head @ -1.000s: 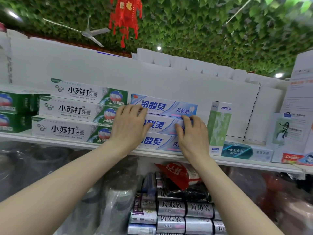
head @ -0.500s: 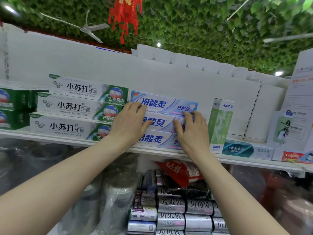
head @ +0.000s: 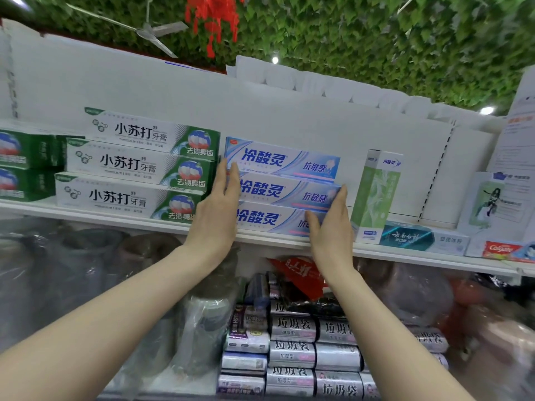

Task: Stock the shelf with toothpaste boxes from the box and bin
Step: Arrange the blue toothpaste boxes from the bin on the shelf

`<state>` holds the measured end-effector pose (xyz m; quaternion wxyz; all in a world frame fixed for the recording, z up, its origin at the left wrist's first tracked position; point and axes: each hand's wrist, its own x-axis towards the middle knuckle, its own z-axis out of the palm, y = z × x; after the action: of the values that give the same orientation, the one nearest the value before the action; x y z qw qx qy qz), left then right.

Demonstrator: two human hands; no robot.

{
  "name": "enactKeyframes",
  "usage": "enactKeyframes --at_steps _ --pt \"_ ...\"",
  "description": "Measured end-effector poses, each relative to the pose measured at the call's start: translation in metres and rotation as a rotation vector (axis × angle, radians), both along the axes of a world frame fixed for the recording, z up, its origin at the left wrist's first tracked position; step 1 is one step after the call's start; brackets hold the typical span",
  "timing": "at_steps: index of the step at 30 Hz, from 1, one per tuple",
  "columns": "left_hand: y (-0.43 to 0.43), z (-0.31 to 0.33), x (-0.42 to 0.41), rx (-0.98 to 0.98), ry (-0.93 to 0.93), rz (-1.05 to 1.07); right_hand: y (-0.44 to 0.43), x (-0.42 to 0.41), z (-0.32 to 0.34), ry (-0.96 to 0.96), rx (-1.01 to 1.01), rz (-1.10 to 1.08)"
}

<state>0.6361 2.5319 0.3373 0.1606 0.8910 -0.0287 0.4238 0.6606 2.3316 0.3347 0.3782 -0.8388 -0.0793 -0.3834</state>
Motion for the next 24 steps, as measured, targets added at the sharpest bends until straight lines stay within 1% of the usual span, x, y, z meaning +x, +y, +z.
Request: enactKeyframes --at_steps 5,10,14,18,24 --pt "-0.003 0.001 -0.002 -0.057 -0.002 -0.035 0.001 -0.001 0.002 0.019 0.014 0.012" --pt "-0.011 0.014 -0.006 -0.138 -0.032 -0.154 -0.007 0.001 0.012 -0.028 0.079 0.060" --pt "-0.011 0.038 0.003 -0.227 0.063 -0.135 -0.014 0.009 0.036 0.062 0.094 0.122" --pt "-0.011 0.051 0.014 -0.239 0.110 -0.121 -0.018 0.017 0.044 0.180 0.103 0.172" --pt "-0.012 0.052 0.016 -0.254 0.099 -0.105 -0.021 0.025 0.041 0.160 0.109 0.184"
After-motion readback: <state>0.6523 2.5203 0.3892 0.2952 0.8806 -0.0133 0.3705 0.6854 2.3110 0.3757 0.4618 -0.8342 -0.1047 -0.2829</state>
